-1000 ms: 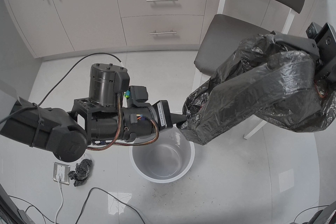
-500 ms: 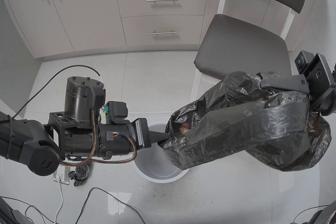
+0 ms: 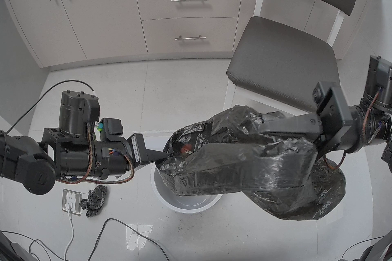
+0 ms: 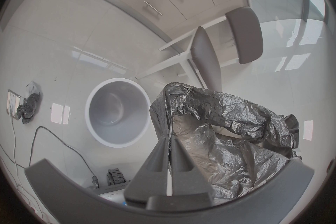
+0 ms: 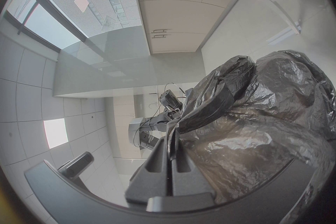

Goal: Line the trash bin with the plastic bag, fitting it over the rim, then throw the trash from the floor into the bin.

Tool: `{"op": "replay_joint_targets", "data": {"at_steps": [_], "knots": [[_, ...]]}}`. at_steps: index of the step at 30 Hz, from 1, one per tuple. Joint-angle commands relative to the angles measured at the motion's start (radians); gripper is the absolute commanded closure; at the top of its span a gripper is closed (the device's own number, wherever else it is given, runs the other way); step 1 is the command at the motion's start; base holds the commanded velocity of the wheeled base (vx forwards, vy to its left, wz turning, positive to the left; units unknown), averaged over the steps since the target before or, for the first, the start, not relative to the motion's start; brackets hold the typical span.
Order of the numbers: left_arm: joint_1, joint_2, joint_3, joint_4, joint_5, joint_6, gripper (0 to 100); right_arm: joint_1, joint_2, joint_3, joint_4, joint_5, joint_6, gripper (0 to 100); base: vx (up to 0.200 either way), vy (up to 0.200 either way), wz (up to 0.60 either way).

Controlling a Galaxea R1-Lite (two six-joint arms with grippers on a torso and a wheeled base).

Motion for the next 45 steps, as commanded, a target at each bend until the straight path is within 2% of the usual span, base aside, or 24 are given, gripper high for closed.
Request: {"op": "replay_joint_targets", "data": {"at_steps": [1,2,3,4,5,11,15,16,17,18,19,20,21,27,31,35,36,40,42,45], "knots": [[0.034,-0.011,0.034,-0.001,0.000,0.007,100,0.048,0.073,-0.014,0.000,-0.026,-0.017,100,0.000,0.000,0.00],[0.034,-0.011,0.034,-0.001,0.000,0.007,100,0.048,0.073,-0.014,0.000,-0.026,-0.017,100,0.000,0.000,0.00],[0.065,-0.038,0.066,-0.005,0.000,0.045,100,0.091,0.099,-0.022,0.000,-0.070,-0.049,100,0.000,0.000,0.00],[0.068,-0.043,0.068,-0.005,0.000,0.048,100,0.095,0.102,-0.023,0.000,-0.077,-0.055,100,0.000,0.000,0.00],[0.091,-0.068,0.072,-0.004,-0.003,0.059,100,0.126,0.118,-0.029,0.000,-0.126,-0.086,100,0.000,0.000,0.00],[0.135,-0.127,0.076,0.003,-0.008,0.059,100,0.195,0.139,-0.040,0.003,-0.265,-0.198,100,0.000,0.000,0.00],[0.151,-0.155,0.088,-0.001,-0.009,0.056,100,0.221,0.167,-0.094,0.080,-0.434,-0.311,100,0.000,0.000,0.00],[0.151,-0.155,0.088,-0.001,-0.009,0.056,100,0.221,0.167,-0.094,0.080,-0.434,-0.311,100,0.000,0.000,0.00],[0.151,-0.173,0.088,-0.001,-0.009,0.054,100,0.241,0.193,-0.134,0.153,-0.587,-0.423,100,0.000,0.000,0.00],[0.151,-0.173,0.088,-0.001,-0.009,0.054,100,0.244,0.195,-0.137,0.161,-0.600,-0.432,100,0.000,0.000,0.00],[0.151,-0.190,0.088,-0.001,-0.011,0.053,100,0.269,0.219,-0.172,0.198,-0.761,-0.520,100,0.000,0.000,0.00],[0.149,-0.195,0.088,-0.001,-0.011,0.053,100,0.275,0.225,-0.183,0.201,-0.805,-0.541,100,0.000,0.000,0.00],[0.149,-0.206,0.088,-0.001,-0.011,0.050,100,0.292,0.233,-0.203,0.204,-0.877,-0.567,100,0.000,0.000,0.00],[0.149,-0.256,0.089,0.001,-0.016,0.047,100,0.342,0.219,-0.299,0.235,-0.897,-0.583,100,0.000,0.000,0.00],[0.146,-0.290,0.091,-0.001,-0.017,0.025,100,0.355,0.218,-0.394,0.325,-0.903,-0.583,100,0.000,0.000,0.00],[0.147,-0.308,0.088,-0.007,-0.017,0.010,100,0.368,0.218,-0.425,0.334,-0.925,-0.584,100,0.000,0.000,0.00],[0.149,-0.321,0.086,-0.008,-0.019,0.001,100,0.382,0.216,-0.442,0.337,-0.948,-0.587,100,0.000,0.000,0.00],[0.151,-0.331,0.089,-0.014,-0.036,-0.039,100,0.387,0.211,-0.454,0.336,-0.954,-0.583,100,0.000,0.000,0.00],[0.158,-0.327,0.099,-0.047,-0.055,-0.067,100,0.382,0.208,-0.453,0.336,-0.953,-0.575,100,0.000,0.000,0.00],[0.192,-0.295,0.135,-0.177,-0.062,-0.078,100,0.376,0.208,-0.448,0.330,-0.949,-0.560,100,0.000,0.000,0.00]]}}
